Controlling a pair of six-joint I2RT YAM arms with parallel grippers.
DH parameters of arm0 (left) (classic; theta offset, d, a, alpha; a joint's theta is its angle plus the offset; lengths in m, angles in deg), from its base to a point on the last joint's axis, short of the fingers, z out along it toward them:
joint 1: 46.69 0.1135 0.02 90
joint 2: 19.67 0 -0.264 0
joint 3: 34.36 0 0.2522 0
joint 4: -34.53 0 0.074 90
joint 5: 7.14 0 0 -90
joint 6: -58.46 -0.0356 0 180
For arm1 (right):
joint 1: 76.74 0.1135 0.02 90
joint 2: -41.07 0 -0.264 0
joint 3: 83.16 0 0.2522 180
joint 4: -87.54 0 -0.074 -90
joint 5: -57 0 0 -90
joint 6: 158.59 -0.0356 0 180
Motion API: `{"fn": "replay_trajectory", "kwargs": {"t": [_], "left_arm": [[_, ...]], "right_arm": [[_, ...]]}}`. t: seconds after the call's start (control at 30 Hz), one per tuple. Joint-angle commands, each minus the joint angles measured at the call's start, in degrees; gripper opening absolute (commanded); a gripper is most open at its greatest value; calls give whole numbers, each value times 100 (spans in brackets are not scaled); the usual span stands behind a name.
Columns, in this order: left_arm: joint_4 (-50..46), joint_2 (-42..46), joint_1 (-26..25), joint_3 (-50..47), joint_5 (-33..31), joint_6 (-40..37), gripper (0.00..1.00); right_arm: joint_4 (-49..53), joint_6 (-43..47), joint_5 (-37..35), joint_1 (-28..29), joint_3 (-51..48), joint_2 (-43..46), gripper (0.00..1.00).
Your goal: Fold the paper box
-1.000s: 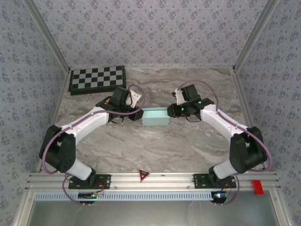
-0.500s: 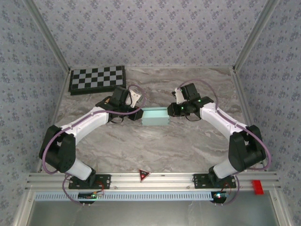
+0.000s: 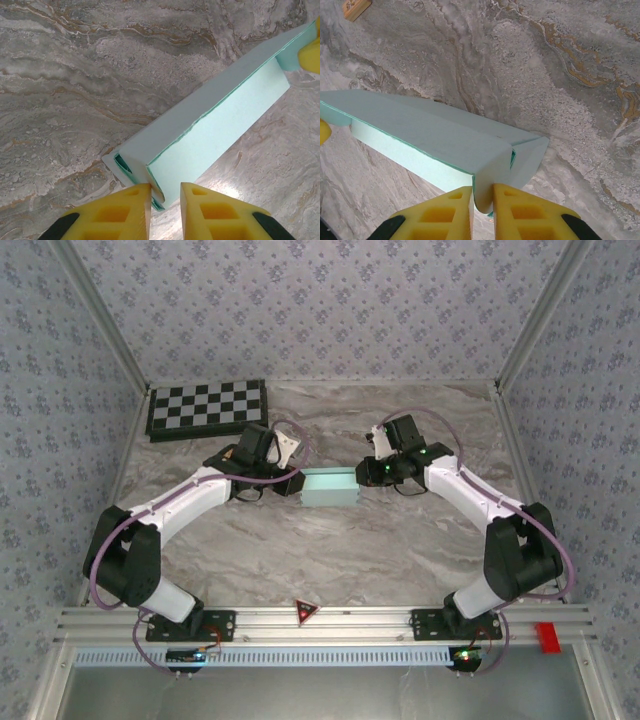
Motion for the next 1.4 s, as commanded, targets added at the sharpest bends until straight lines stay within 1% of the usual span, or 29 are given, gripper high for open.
{"fn": "replay_trajectory", "kwargs": {"t": [0.0,0.47,0.6,0.73,0.93,1.2,1.37], "left_arm": [[84,-49,-29,-37,228,46,23],[110,-40,-25,-44,225,78,24],[128,-24,-33,-60,217,89,28],[152,-19,-27,-79,210,89,29],[137,-10,-25,-101,156,83,25],[110,35,-32,-194,67,63,17],[81,63,-26,-263,-9,54,16]], "right_arm": [[54,-77,424,53,208,-112,18],[106,-98,530,46,335,-226,18],[144,-84,562,46,363,-239,18],[190,-57,525,46,409,-272,18],[224,-24,413,51,349,-307,17],[235,-21,327,82,244,-340,12],[253,7,274,100,175,-342,9]]}}
